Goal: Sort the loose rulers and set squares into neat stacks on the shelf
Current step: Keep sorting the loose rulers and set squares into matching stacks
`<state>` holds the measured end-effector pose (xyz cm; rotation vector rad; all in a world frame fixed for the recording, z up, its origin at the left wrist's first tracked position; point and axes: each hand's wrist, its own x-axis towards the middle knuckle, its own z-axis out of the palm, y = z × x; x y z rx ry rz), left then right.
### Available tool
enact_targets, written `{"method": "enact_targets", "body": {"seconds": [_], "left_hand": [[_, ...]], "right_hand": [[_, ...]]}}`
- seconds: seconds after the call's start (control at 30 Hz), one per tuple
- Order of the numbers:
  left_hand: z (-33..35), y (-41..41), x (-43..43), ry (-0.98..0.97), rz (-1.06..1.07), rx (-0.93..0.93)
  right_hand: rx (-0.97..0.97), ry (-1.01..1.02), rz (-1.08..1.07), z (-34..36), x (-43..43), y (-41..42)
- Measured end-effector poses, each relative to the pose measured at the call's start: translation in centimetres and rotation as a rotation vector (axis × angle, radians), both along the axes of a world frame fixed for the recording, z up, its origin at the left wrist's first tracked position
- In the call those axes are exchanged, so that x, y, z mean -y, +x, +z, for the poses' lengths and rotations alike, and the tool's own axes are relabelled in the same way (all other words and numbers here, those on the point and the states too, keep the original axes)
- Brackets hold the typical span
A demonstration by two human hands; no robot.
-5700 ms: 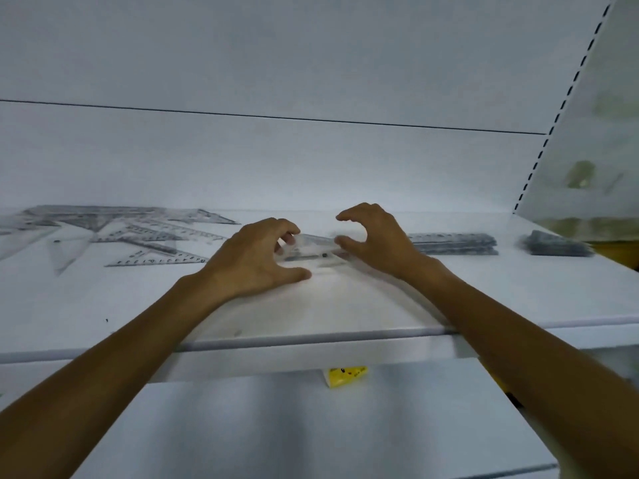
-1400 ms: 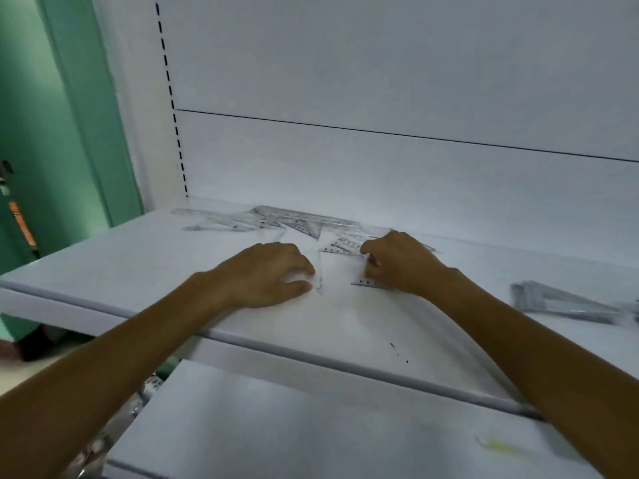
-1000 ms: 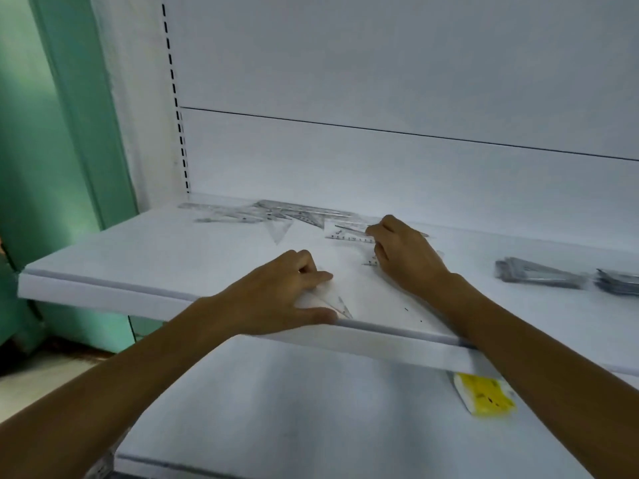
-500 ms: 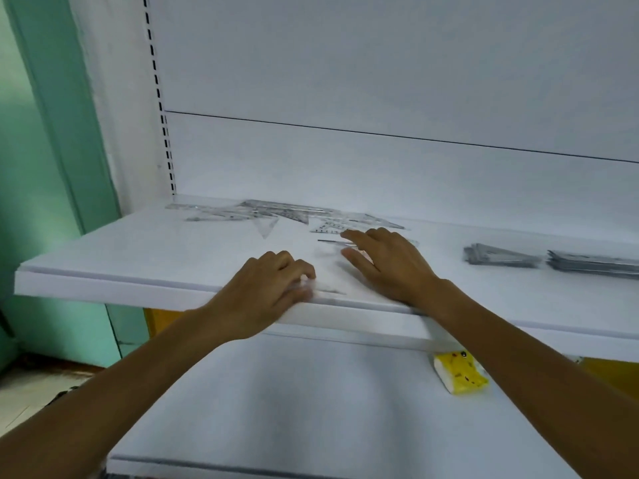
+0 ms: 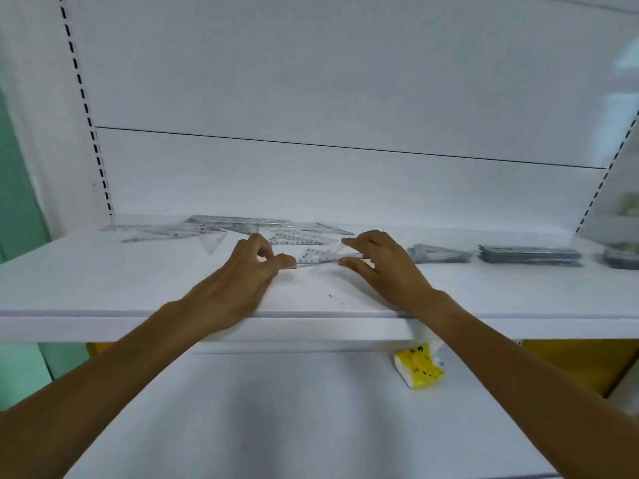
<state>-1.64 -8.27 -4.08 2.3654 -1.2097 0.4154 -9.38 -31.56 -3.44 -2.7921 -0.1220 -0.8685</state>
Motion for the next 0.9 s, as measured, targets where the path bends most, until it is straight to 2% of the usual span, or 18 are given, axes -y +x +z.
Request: {"method": "enact_targets", "body": {"seconds": [0.07, 0.13, 0.2, 0.33, 0.57, 0.9], "left_hand": [[0.2, 0.0, 1.3, 0.033, 0.014, 0.091], [0.3, -0.4, 2.3, 0.11, 0.017, 0.071], [0.4, -0.7, 3.2, 0.081, 0.004, 0.093], [0.5, -1.3, 7.9, -0.061, -0.104, 0.007], [0.7, -2.6, 17.2, -0.034, -0.174, -0.161], [1.0, -7.5, 30.9, -0.097, -0.203, -0.148]], "right_hand": [[0.003, 0.034, -0.012, -0.1, 1.2, -0.4], [0.015, 0.064, -0.027, -0.2, 2.4, -0.8], [0.022, 0.09, -0.042, -0.4, 3.8, -1.3], [0.026, 0.118, -0.073, -0.6, 7.3, -2.8], [0.018, 0.119, -0.126, 0.1, 15.6, -6.4], [0.038, 0.116, -0.247, 0.1, 29.1, -12.2]]}}
